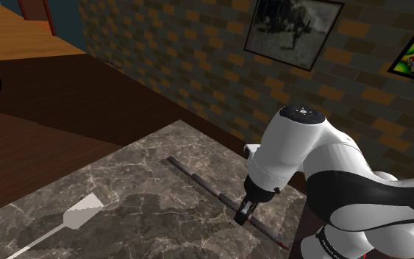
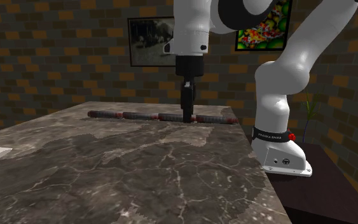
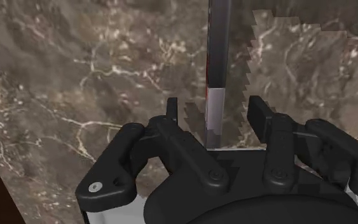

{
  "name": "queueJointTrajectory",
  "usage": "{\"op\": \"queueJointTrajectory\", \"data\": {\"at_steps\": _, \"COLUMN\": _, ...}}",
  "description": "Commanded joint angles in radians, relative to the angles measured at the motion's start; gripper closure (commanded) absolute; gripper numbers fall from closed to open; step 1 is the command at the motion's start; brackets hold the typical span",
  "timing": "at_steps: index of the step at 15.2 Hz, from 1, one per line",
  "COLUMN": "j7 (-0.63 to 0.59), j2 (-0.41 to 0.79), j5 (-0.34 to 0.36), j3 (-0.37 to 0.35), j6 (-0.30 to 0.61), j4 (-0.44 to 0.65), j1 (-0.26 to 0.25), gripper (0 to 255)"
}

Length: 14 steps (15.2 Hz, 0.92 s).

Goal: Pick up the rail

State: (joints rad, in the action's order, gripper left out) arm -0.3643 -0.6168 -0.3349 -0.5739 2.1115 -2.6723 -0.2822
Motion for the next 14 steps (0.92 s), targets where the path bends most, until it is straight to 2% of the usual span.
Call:
{"op": "queueJointTrajectory", "data": {"at_steps": 1, "j7": 0.000, "j2": 0.000, "j5": -0.001, "j3": -0.001, "j6": 0.003, "j4": -0.002, "j1": 0.000, "gripper": 255}}
{"op": "queueJointTrajectory", "data": {"at_steps": 9, "j7": 0.000, "j2": 0.002, "j5": 0.000, "j3": -0.001, "j6": 0.003, "j4": 0.000, "j1": 0.001, "gripper": 255}}
{"op": "queueJointTrajectory", "data": {"at_steps": 14, "j7": 0.002, "j2": -0.032, "j5": 0.013, "j3": 0.024, "j6": -0.077, "j4": 0.046, "j1": 0.000, "gripper": 255}}
